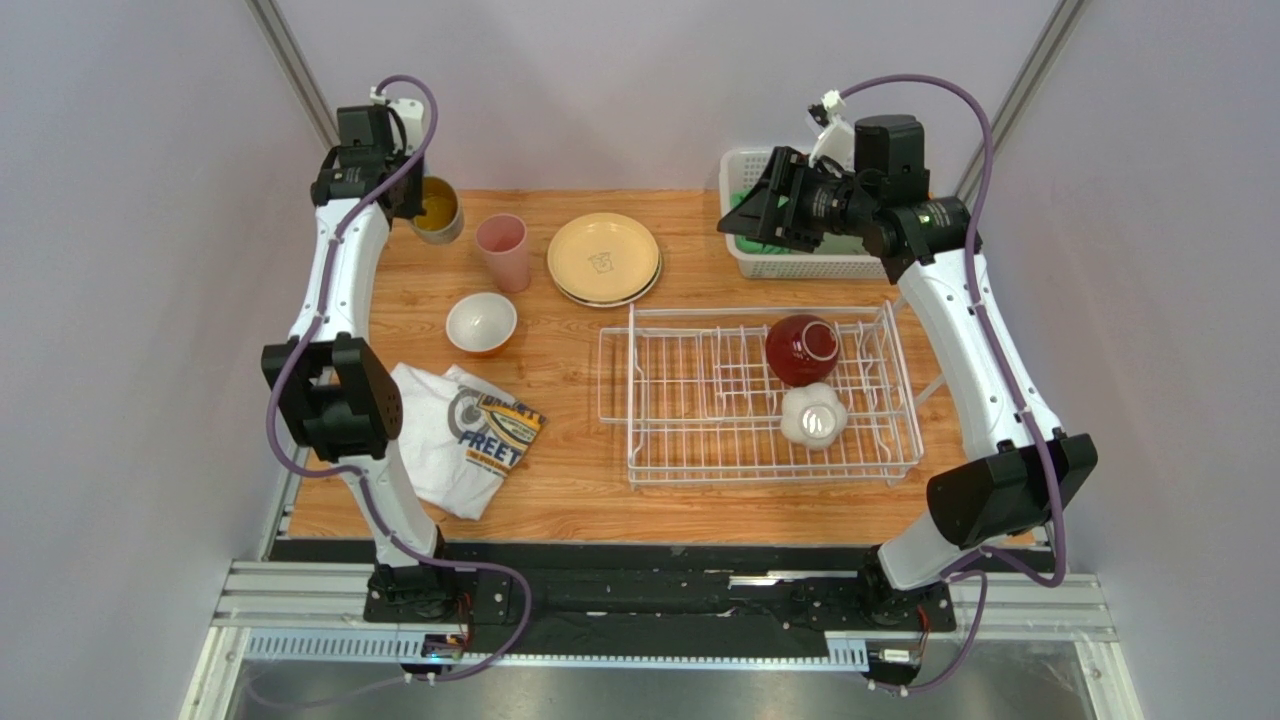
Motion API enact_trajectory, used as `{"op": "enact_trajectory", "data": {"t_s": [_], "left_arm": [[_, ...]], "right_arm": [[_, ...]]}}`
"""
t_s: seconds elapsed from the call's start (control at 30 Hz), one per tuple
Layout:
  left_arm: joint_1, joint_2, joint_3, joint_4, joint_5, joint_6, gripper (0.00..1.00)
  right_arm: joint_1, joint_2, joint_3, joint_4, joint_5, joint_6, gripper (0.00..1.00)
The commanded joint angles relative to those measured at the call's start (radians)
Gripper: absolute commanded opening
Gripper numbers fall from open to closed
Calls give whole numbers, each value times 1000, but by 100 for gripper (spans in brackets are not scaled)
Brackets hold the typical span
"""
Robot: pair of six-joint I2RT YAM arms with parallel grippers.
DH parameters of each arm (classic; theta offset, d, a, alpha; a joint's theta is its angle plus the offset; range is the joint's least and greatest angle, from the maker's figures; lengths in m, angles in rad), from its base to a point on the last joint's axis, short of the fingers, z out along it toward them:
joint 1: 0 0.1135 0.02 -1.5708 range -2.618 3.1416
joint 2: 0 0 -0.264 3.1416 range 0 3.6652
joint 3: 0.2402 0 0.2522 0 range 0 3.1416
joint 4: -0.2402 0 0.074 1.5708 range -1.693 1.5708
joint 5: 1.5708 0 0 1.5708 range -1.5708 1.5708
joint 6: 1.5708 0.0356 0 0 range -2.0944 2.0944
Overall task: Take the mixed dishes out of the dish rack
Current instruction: Place the cup at the center of the board.
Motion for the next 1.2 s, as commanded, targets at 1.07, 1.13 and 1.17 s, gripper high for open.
{"op": "enact_trajectory", "data": {"t_s": [1.07, 1.13, 1.17], "left_arm": [[94, 385, 383, -178, 134, -104, 0], [95, 402, 398, -182, 138, -108, 0], [97, 405, 403, -189, 142, -111, 0]], "right_arm": [[-18, 9, -9, 48, -30, -17, 61], [-18, 7, -10, 48, -30, -17, 61], [-18, 8, -12, 48, -29, -17, 61]]}}
